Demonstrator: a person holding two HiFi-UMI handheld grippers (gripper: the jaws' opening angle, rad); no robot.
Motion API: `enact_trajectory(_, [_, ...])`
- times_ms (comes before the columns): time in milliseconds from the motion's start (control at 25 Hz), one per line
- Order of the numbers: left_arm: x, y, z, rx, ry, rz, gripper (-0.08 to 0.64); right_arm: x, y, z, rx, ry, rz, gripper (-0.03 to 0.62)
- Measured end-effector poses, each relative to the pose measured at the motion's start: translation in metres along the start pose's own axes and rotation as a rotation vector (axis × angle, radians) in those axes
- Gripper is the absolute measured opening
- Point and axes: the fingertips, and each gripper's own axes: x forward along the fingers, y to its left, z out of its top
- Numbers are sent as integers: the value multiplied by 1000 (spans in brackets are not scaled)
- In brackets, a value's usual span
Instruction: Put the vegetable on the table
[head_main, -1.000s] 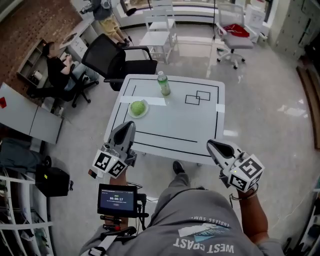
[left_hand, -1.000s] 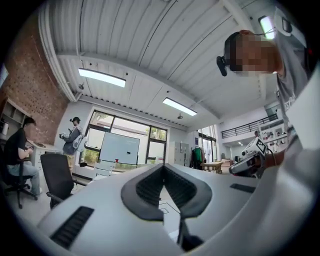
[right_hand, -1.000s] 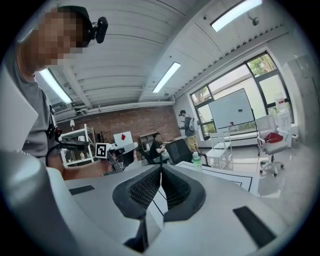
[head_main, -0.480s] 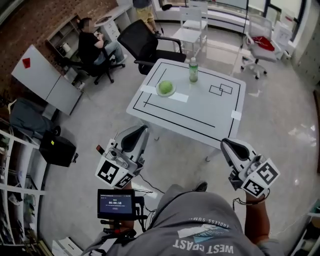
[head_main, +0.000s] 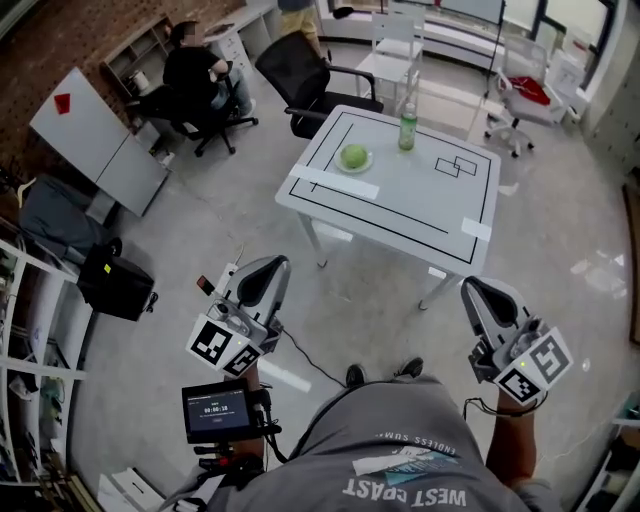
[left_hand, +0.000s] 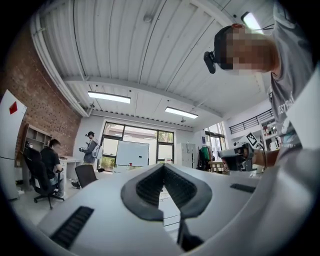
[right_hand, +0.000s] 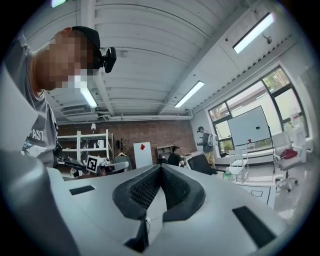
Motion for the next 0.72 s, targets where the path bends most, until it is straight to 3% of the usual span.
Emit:
enact_trajectory(400, [-30, -68, 27, 58, -31, -6, 6, -72, 39, 9, -43, -20, 18, 6])
enact_trajectory(720, [3, -179, 10, 28, -31, -45, 6, -192, 27, 0, -59, 13, 1, 6])
